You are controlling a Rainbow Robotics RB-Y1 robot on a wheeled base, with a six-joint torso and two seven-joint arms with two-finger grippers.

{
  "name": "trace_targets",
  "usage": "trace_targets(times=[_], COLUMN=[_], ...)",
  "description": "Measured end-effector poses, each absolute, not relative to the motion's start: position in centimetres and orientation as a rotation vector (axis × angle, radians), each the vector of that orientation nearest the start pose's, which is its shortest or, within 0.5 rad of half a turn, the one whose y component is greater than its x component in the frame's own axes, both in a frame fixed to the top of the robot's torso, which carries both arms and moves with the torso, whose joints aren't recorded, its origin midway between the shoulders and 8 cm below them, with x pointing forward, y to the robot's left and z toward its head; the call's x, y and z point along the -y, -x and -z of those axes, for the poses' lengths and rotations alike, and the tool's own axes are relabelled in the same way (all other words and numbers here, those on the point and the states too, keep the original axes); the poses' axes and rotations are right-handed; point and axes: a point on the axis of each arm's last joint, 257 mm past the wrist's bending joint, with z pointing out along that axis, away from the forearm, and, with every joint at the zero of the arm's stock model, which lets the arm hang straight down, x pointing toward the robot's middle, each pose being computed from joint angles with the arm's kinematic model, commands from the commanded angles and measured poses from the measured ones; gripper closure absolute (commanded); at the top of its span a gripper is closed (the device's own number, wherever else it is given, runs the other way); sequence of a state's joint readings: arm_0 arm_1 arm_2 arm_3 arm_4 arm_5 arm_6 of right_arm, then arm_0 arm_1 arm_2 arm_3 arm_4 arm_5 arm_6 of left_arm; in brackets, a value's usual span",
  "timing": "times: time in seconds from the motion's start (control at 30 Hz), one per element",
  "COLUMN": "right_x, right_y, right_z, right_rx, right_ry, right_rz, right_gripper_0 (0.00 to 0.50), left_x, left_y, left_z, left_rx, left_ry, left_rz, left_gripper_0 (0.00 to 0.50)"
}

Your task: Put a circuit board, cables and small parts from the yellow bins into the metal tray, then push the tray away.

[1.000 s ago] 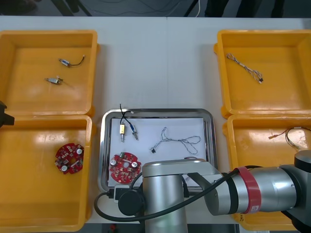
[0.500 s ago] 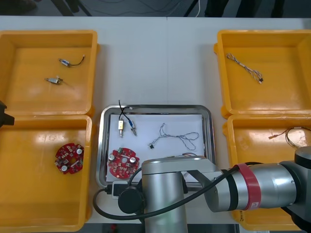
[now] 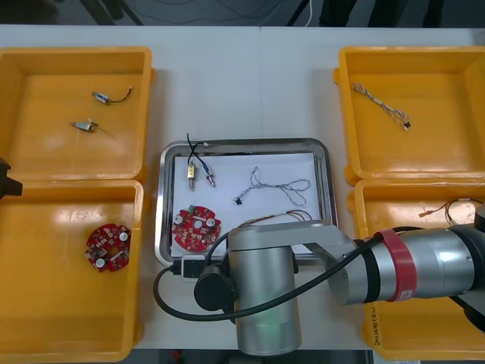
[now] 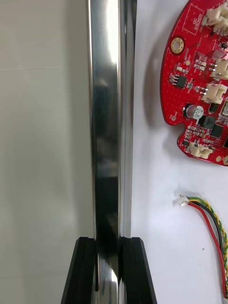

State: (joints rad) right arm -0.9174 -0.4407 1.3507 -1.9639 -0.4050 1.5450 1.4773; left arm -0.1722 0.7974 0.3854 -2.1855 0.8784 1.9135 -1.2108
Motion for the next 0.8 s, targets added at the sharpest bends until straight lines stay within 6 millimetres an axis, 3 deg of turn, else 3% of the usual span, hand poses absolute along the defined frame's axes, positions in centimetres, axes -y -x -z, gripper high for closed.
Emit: trace_targets(times=[0.5,0.8], right_x=[-1.9,-1.7], right_y=[-38.9,-41.2], right_z=[27.3,26.8], right_rx=[-1.748,-1.746], right_ry=[1.868,1.833], right_rz=[0.527,0.563], right_gripper_0=[0.5,0.5], left_x=[-38.7,-38.7], left_y=[-37.8,-37.8], left_z=[14.2,14.2], left_rx=[-2.627,-2.627], left_ry=[0.148,0.148], left_rz=[0.017,0.017], left_gripper_0=[0.0,0.0])
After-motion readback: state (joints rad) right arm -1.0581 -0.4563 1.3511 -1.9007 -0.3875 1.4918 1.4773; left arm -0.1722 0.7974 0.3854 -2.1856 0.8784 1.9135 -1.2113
